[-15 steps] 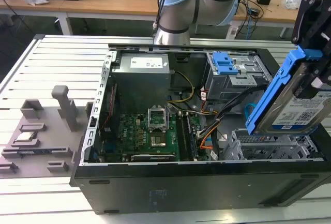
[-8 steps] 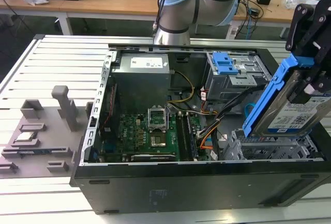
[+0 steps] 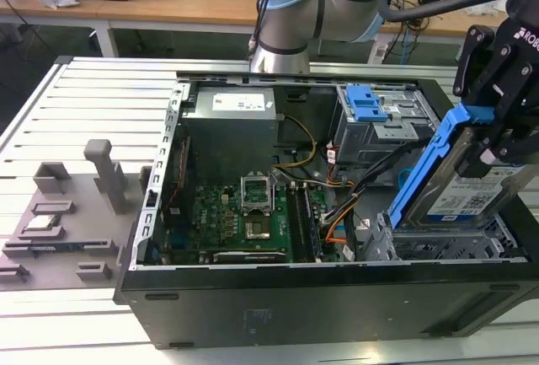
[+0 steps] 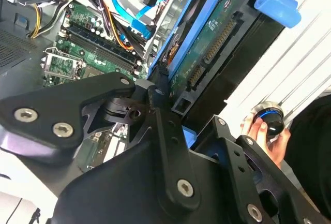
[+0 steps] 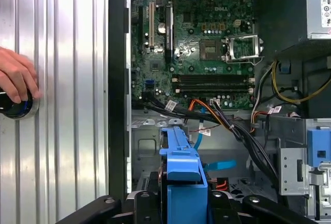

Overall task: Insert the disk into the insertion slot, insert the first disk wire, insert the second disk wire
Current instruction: 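Insert the disk into the insertion slot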

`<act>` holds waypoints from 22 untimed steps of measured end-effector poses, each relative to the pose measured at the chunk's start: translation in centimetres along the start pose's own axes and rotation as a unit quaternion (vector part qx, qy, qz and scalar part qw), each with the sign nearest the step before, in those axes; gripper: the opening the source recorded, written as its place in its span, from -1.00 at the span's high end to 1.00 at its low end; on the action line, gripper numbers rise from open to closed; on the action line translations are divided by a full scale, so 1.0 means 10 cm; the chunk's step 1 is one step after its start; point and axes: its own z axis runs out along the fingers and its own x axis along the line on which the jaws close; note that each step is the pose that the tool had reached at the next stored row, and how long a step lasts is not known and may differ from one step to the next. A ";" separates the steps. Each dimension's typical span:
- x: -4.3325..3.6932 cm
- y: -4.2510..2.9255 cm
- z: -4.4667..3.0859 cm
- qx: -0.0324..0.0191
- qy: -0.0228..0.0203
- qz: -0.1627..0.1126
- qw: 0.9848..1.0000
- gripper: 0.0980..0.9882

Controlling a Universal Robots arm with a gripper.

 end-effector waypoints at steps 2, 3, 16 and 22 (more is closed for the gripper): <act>-0.036 -0.002 0.046 0.000 0.000 -0.001 1.000 0.40; -0.044 -0.002 0.057 0.000 0.000 -0.003 1.000 0.40; -0.046 -0.013 0.279 0.000 0.000 -0.003 1.000 0.40; -0.046 -0.016 0.342 0.000 0.000 -0.003 1.000 0.40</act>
